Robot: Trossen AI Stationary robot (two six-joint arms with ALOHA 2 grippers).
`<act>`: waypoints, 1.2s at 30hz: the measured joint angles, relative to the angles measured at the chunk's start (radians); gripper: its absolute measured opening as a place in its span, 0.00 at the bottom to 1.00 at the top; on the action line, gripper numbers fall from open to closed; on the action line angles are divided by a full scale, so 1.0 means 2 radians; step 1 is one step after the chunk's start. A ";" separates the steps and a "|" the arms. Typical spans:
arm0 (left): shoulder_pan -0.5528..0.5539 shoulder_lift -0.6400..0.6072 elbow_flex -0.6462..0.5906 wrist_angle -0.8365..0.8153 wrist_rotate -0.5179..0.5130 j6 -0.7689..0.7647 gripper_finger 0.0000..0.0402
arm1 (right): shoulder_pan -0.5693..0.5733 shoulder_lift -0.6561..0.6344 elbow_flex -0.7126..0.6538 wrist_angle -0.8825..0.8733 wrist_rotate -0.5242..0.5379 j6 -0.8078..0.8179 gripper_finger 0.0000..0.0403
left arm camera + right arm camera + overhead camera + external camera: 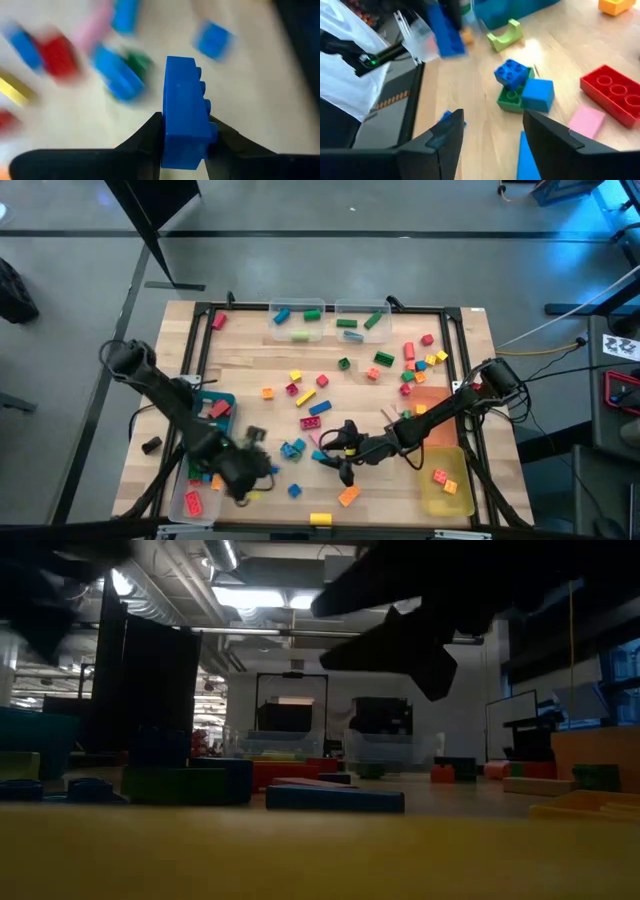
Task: Sort blocks by size
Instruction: Put the blue game piece into the bottom left transparent bin, then put the blue game piece into the yellow bin
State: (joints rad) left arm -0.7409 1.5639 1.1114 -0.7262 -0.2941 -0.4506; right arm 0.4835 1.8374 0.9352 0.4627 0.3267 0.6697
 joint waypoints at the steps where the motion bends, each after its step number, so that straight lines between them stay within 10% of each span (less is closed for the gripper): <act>1: -0.009 -0.007 0.000 -0.019 0.029 -0.039 0.22 | 0.000 0.000 0.000 -0.007 -0.001 0.000 0.51; 10: -0.110 -0.043 0.000 -0.139 0.222 -0.370 0.26 | 0.000 0.000 0.000 -0.024 -0.002 0.000 0.51; 17: -0.157 -0.043 -0.004 -0.174 0.236 -0.490 0.27 | 0.000 0.000 0.000 -0.025 -0.003 0.001 0.51; 36: -0.123 -0.042 -0.004 -0.161 0.185 -0.430 0.47 | 0.000 0.000 0.000 -0.028 -0.003 0.001 0.51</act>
State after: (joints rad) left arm -0.9864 1.4792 1.1034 -1.0488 0.0755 -1.3103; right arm 0.4835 1.8374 0.9352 0.4072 0.3214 0.6712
